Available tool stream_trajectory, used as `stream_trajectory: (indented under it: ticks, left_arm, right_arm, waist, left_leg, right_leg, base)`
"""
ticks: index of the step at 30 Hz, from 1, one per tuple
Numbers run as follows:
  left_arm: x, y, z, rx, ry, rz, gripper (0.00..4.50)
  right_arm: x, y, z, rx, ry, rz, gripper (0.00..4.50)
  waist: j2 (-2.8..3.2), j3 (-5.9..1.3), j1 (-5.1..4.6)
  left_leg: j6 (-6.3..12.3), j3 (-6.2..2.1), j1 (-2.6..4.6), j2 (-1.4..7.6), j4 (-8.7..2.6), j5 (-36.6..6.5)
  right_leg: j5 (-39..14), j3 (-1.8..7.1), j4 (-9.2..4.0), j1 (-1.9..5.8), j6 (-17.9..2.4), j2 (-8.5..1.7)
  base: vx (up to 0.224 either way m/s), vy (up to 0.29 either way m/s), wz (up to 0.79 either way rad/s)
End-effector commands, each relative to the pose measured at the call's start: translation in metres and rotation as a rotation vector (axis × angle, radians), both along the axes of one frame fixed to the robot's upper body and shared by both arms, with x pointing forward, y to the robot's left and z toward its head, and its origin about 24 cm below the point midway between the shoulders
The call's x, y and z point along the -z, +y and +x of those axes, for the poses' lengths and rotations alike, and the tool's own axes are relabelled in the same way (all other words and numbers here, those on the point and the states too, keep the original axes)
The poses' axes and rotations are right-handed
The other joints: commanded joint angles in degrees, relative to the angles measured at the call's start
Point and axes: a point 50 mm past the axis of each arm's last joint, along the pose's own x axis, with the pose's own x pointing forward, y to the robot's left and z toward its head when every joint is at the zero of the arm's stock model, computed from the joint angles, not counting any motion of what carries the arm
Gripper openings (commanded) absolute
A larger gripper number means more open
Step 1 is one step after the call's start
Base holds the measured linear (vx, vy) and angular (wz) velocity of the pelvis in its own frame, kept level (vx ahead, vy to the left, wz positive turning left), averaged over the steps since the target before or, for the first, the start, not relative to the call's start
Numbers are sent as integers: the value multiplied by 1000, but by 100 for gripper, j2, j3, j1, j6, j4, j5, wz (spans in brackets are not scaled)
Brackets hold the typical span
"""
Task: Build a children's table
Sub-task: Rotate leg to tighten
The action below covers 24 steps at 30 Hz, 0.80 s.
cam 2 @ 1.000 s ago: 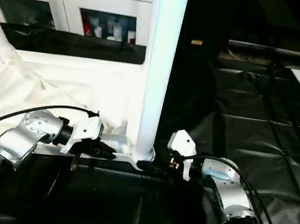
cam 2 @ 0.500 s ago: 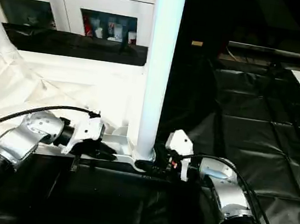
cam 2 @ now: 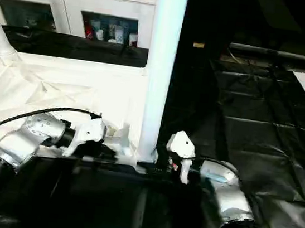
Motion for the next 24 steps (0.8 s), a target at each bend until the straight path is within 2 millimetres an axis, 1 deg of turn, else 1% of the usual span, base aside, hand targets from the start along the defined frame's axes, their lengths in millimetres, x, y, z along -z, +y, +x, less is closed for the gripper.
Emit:
stream_trajectory:
  ticks: [1,2,3,4,5,6,7,8,9,10,11,12,13,14,15,16,17,18,19,20,21,22,23,24]
  left_arm:
    - [28,-11,-9,-57,76,44,0]
    - [31,-20,-5,-116,60,30,0]
    - [32,-23,-3,-143,48,27,0]
    - [32,-23,-3,-143,48,27,0]
    - [33,-29,0,-190,27,21,0]
    - [34,-33,3,-226,17,18,0]
    - [34,-36,5,-249,10,17,0]
    - [35,-40,8,-286,1,15,0]
    - [34,-45,11,-325,-11,13,0]
    - [34,-47,12,-332,-12,13,0]
    - [34,-52,14,-348,-17,14,0]
    - [35,-53,14,-349,-21,16,0]
    - [35,-53,14,-349,-21,16,0]
    - [36,-54,14,-336,-24,24,0]
    - [36,-53,13,-330,-26,29,0]
    - [37,-52,13,-326,-25,34,0]
    - [38,-49,12,-299,-24,49,0]
    - [39,-48,11,-292,-23,53,0]
    - [40,-44,10,-275,-24,65,0]
    - [41,-42,9,-265,-23,73,0]
    - [41,-41,9,-264,-22,74,0]
    - [42,-40,9,-255,-21,76,0]
    - [42,-39,9,-252,-21,76,0]
    - [41,-37,8,-229,-18,75,0]
  right_arm:
    - [9,10,3,97,10,-24,264]
    - [15,18,7,211,24,-12,264]
    - [17,21,8,255,29,-7,264]
    - [17,21,8,255,29,-7,264]
    - [22,26,12,351,56,5,264]
    - [24,30,14,416,73,7,264]
    - [26,32,16,457,84,8,264]
    - [30,36,18,522,104,6,263]
    - [31,42,21,583,103,-8,263]
    - [30,44,23,598,103,-8,263]
    - [28,49,28,633,103,-5,263]
    - [26,52,30,634,86,-17,263]
    - [26,52,30,634,86,-17,263]
    - [23,56,31,612,51,-28,263]
    - [22,59,31,589,40,-16,263]
    - [21,60,30,576,39,-2,263]
    - [18,63,28,540,46,58,263]
    - [18,63,27,532,48,72,298]
    - [16,62,26,529,49,112,319]
    - [14,60,26,527,39,127,333]
    - [14,60,27,525,36,127,333]
    - [12,57,27,525,18,119,335]
    - [12,57,28,524,15,117,357]
    - [10,51,29,504,-17,103,367]
  waist:
    - [-42,-233,-6]
    - [-45,-216,-35]
    - [-32,-188,-52]
    - [-21,-159,-99]
    - [-21,-166,-127]
    - [-8,-186,-170]
    - [15,-202,-209]
    - [32,-207,-215]
    - [43,-212,-243]
    - [63,-206,-265]
    - [107,-167,-326]
    - [130,-130,-375]
    - [193,-114,-454]
    - [220,-99,-466]
    - [332,-123,-362]
    - [312,-119,-293]
    - [-173,-146,-269]
    - [-126,-124,-214]
    - [-155,-135,-137]
    - [-59,-235,-56]
    - [-55,-232,-58]
    - [16,-288,-74]
    - [18,-280,-83]
    - [-1,-264,-87]
  left_leg:
    - [157,-43,16,160,-405,-1500]
    - [104,-70,7,149,-429,-1670]
    - [69,-80,25,149,-438,-1818]
    - [10,-101,112,130,-425,-2195]
    - [-2,-118,140,122,-418,-2323]
    - [-11,-148,143,114,-419,-2422]
    - [-11,-173,93,123,-460,-2448]
    - [-13,-183,113,134,-467,-2507]
    - [-4,-195,102,143,-492,-2573]
    - [-18,-207,100,147,-495,-2657]
    - [-33,-213,254,146,-476,-3229]
    - [-35,-218,338,147,-466,-3521]
    - [-44,-281,360,204,-541,-4016]
    - [-58,-328,256,276,-653,-4277]
    - [-170,-379,-87,518,-1078,-4911]
    - [-212,-334,-135,531,-1178,-5107]
    - [-102,-107,420,70,-552,-4058]
    - [-27,-112,463,-58,-255,-3303]
    - [98,-84,429,-110,-65,-2511]
    - [166,-282,-175,70,-421,-1307]
    - [112,-296,-216,127,-515,-1299]
    - [53,-315,-136,189,-550,-1446]
    - [60,-257,-50,205,-538,-1695]
    - [82,-234,-39,193,-538,-1837]
  right_leg:
    - [-2581,279,-601,255,-757,-343]
    - [-2983,252,-640,258,-584,-347]
    - [-3243,238,-677,226,-491,-352]
    - [-3753,181,-772,168,-307,-355]
    - [-3911,151,-806,160,-235,-362]
    - [-3980,110,-846,197,-142,-381]
    - [-3813,91,-829,221,-113,-356]
    - [-3764,77,-846,218,-104,-362]
    - [-3541,58,-848,234,-143,-357]
    - [-3497,39,-843,226,-170,-355]
    - [-3657,-91,-965,143,-96,-326]
    - [-3700,-200,-1061,99,-30,-288]
    - [-3413,-368,-1065,210,68,-239]
    - [-3088,-369,-932,338,55,-227]
    - [-1662,-172,-72,728,-250,-198]
    - [-1063,-91,107,711,-314,-181]
    - [-3000,205,-674,23,-272,-338]
    - [-4420,156,-913,-63,-93,-559]
    - [-5237,244,-1076,-72,37,-680]
    - [-4770,247,-803,437,153,-702]
    - [-4182,230,-773,415,112,-599]
    - [-2962,211,-643,328,-173,-477]
    - [-2253,241,-600,234,-529,-422]
    - [-2182,243,-595,232,-647,-409]
  base:
    - [-79,7,-1]
    - [-54,7,-1]
    - [-53,13,-4]
    - [0,0,0]
    - [-51,18,-4]
    - [0,0,0]
    - [-74,53,-10]
    - [0,0,0]
    - [-55,44,-8]
    - [-58,45,-4]
    - [-58,45,-4]
    - [-71,51,2]
    - [-43,65,-1]
    - [-43,65,-1]
    - [-75,49,-1]
    - [0,0,0]
    - [0,0,0]
    - [63,-84,12]
    - [65,-42,-29]
    - [65,-42,-29]
    - [90,0,-35]
    - [0,0,0]
    - [0,0,0]
    - [0,0,0]
